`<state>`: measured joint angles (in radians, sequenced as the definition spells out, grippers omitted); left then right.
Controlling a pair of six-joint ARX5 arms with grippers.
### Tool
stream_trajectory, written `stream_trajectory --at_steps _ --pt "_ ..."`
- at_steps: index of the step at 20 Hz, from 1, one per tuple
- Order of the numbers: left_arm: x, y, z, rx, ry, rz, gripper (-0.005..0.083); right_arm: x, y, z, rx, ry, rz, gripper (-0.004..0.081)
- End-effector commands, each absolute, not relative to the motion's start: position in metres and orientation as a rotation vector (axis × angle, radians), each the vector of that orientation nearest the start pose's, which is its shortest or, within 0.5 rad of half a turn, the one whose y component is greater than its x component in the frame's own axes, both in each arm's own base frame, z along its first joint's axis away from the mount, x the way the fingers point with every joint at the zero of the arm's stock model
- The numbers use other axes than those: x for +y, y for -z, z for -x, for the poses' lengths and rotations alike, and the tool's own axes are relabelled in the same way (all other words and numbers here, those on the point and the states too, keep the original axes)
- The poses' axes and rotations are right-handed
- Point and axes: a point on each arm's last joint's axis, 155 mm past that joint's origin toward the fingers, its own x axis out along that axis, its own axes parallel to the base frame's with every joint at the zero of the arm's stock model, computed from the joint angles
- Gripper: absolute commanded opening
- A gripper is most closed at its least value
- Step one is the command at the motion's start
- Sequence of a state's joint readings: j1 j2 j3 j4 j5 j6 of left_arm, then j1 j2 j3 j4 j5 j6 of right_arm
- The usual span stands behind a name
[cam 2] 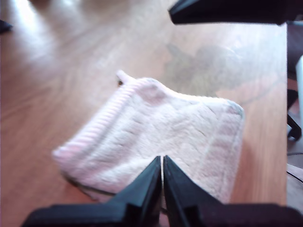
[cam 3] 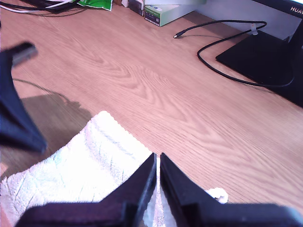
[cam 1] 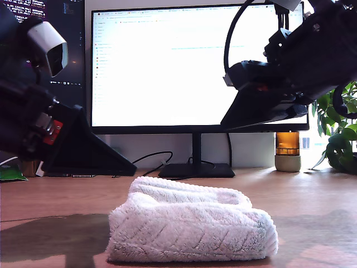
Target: Fold the tea towel to a neat square and place it to the right
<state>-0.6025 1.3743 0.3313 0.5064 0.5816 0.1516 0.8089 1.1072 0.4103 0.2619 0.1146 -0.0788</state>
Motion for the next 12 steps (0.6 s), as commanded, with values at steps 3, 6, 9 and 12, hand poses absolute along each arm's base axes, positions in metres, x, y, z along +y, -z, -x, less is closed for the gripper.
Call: stream_trajectory --at_steps 3,6,9,12 --pt "-0.277 -0.048 -0.209 0.52 1.226 -0.136 -0.0021 0.242 -0.123 -0.26 0.367 -0.698 0.266 -0.0002" --pt "-0.274 -0.031 -0.209 0.566 1.209 -0.157 -0.0021 0.242 -0.123 -0.26 0.368 -0.698 0.267 -0.0002" --pt "-0.267 -0.022 -0.22 0.584 1.138 -0.184 -0.0021 0.242 -0.122 -0.26 0.369 -0.698 0.267 -0.0002" --pt "-0.263 -0.019 -0.226 0.584 1.097 -0.2 -0.0021 0.242 -0.123 -0.26 0.369 -0.7 0.267 -0.0002"
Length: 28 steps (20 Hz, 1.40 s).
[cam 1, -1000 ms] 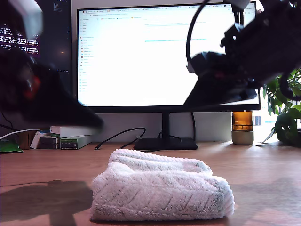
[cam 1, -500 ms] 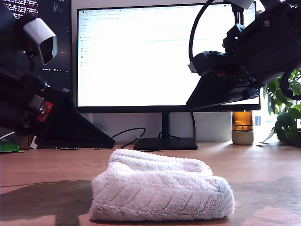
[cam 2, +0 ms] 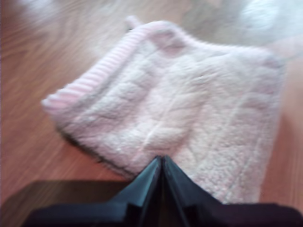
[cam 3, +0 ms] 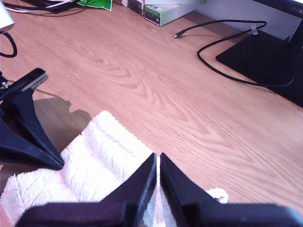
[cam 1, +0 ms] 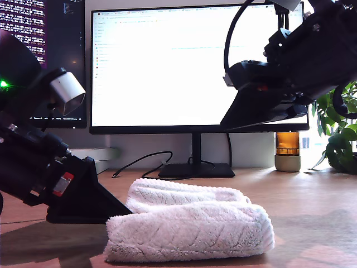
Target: Fold the tea towel to a neat square and place it to the right
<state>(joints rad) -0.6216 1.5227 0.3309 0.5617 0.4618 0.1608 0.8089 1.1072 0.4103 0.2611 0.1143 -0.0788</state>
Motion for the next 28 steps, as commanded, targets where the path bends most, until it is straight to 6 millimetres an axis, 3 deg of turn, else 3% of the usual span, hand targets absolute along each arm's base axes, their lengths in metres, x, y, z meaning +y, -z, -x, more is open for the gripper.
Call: stream_trajectory --at_steps 1,4,10,14,19,23,28 --pt "-0.263 -0.019 -0.226 0.585 1.097 -0.2 -0.0021 0.243 -0.123 -0.259 0.369 -0.704 0.266 -0.0002" --pt "-0.263 -0.02 -0.226 0.585 1.097 -0.196 -0.0021 0.249 -0.121 -0.253 0.378 -0.75 0.259 -0.0002" --pt "-0.266 -0.078 -0.242 0.411 1.055 -0.137 -0.0021 0.262 -0.105 -0.235 0.447 -0.865 0.254 -0.0002" --pt "-0.26 -0.097 -0.242 0.398 1.027 -0.096 -0.0021 0.274 -0.087 -0.228 0.511 -0.932 0.233 -0.0002" --pt "-0.257 -0.141 -0.238 0.288 1.026 -0.049 -0.0021 0.301 -0.081 -0.235 0.573 -0.997 0.208 -0.0002" --pt "-0.246 -0.144 -0.237 0.302 0.978 -0.059 -0.0021 0.316 -0.064 -0.244 0.655 -1.018 0.213 -0.0002" --pt "-0.24 -0.144 -0.235 0.316 0.955 -0.066 -0.0021 0.313 -0.028 -0.241 0.827 -1.025 0.25 -0.0002"
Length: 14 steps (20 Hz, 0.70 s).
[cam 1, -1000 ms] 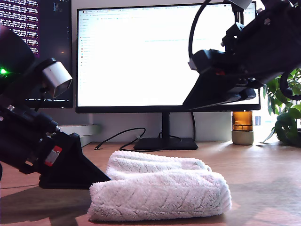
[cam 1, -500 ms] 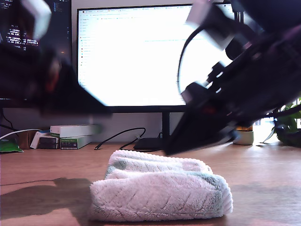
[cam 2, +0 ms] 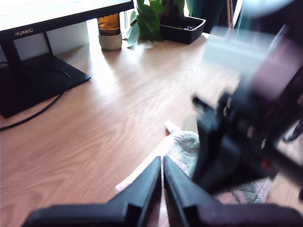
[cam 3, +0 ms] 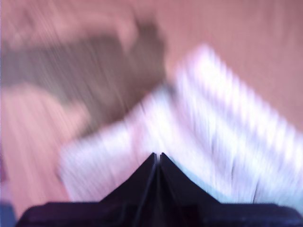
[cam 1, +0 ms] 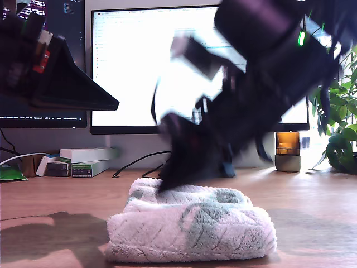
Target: Fold the tea towel to a neat square and place it to the right
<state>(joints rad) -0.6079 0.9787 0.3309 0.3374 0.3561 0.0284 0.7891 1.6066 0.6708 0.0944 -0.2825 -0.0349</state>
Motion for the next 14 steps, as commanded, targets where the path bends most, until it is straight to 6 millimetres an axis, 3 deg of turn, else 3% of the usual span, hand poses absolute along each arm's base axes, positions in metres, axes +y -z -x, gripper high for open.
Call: stream_trajectory --at_steps 1,5,8,14 --pt "-0.24 -0.144 -0.235 0.318 0.951 -0.066 -0.0021 0.309 -0.02 -0.24 0.869 -1.015 0.263 -0.0002" --pt "-0.239 -0.143 -0.236 0.32 0.948 -0.067 -0.0021 0.289 0.007 -0.248 0.977 -0.921 0.309 -0.0002" --pt "-0.237 -0.14 -0.237 0.332 0.931 -0.072 -0.0021 0.27 0.015 -0.261 1.009 -0.802 0.303 -0.0002" --pt "-0.232 -0.132 -0.238 0.363 0.91 -0.087 -0.0021 0.21 0.029 -0.284 1.105 -0.498 0.27 -0.0002"
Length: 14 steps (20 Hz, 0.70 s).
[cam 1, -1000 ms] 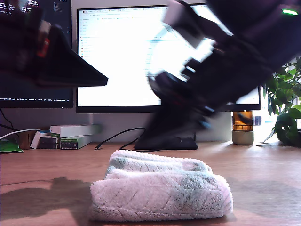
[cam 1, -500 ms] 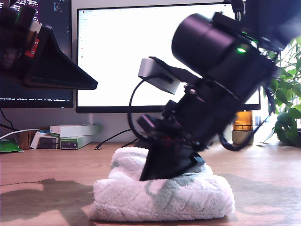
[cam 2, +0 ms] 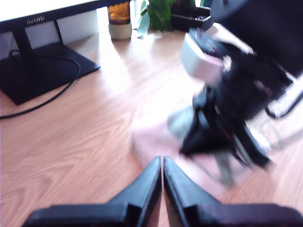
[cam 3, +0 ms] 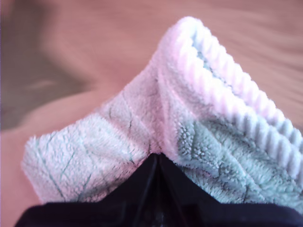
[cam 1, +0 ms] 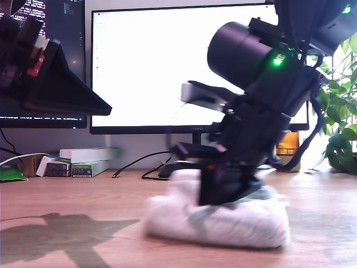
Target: Fold the tea towel to a neat square and place it to the right
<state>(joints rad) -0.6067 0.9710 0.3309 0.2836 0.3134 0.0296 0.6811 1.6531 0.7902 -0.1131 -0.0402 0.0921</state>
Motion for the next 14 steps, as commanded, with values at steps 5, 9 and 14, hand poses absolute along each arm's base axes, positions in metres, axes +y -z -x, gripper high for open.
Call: stream_trajectory --at_steps 5,9,14 --pt "-0.224 -0.126 -0.243 0.378 0.884 -0.112 -0.0021 0.165 0.032 -0.301 1.139 -0.199 0.134 -0.0002" --pt "-0.213 -0.123 -0.251 0.393 0.843 -0.109 -0.0021 0.12 0.035 -0.296 1.171 0.042 0.13 -0.0002" --pt "-0.203 -0.12 -0.257 0.398 0.81 -0.119 -0.0021 0.074 0.033 -0.281 1.203 0.266 0.18 -0.0002"
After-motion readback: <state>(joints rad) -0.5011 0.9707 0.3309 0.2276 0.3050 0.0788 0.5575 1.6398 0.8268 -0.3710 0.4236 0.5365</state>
